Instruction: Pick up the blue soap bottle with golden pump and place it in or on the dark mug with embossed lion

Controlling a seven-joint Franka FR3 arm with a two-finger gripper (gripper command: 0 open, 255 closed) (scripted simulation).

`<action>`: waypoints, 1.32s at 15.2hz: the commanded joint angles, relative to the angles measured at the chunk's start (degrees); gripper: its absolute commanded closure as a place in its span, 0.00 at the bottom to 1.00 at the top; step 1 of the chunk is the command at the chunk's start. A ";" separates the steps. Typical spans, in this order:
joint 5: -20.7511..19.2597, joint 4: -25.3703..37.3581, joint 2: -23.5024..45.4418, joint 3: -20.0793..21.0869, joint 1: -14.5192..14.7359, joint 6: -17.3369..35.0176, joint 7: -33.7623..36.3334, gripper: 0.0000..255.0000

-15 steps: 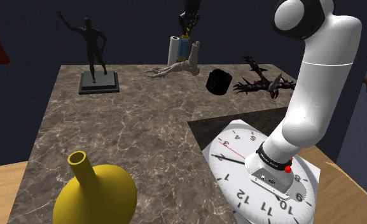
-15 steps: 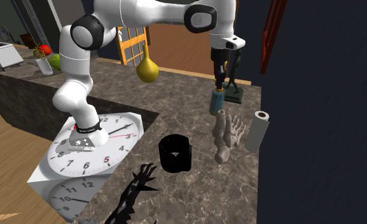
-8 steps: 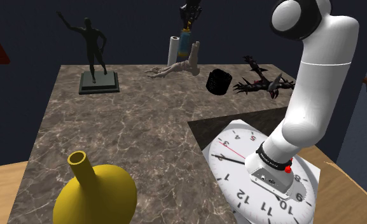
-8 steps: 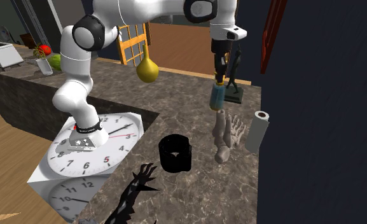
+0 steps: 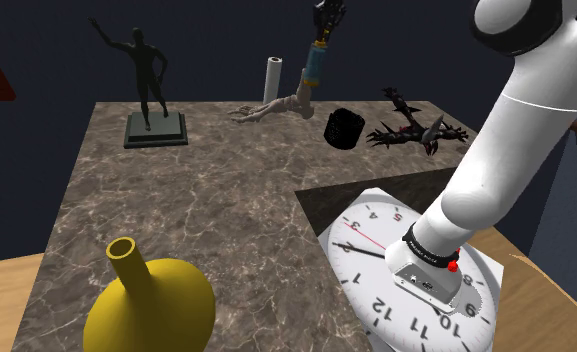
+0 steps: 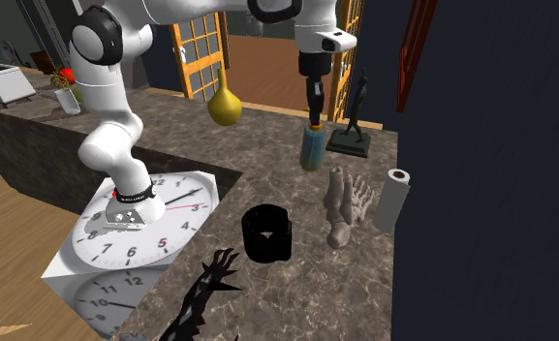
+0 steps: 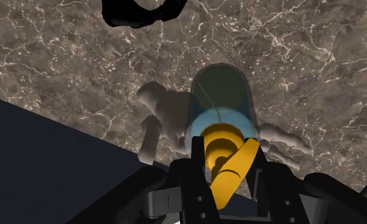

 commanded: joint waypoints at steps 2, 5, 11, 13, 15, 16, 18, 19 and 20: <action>-0.54 -4.83 -4.71 -1.13 -1.32 0.23 -2.61 1.00; -1.11 -8.16 -8.66 -2.40 -2.66 -0.26 -5.27 1.00; -2.40 -12.48 -15.17 -5.33 -5.46 -2.15 -11.03 1.00; -2.85 -13.28 -16.92 -6.43 -6.40 -2.97 -13.06 1.00; -3.00 -15.43 -17.45 -6.39 -6.39 -1.33 -12.93 1.00; -3.07 -16.47 -17.68 -6.37 -6.40 -0.52 -12.87 1.00; -3.20 -18.49 -18.11 -6.35 -6.41 1.09 -12.76 1.00; -3.26 -19.47 -18.30 -6.34 -6.41 1.89 -12.71 1.00; -3.31 -20.44 -18.48 -6.33 -6.42 2.68 -12.67 1.00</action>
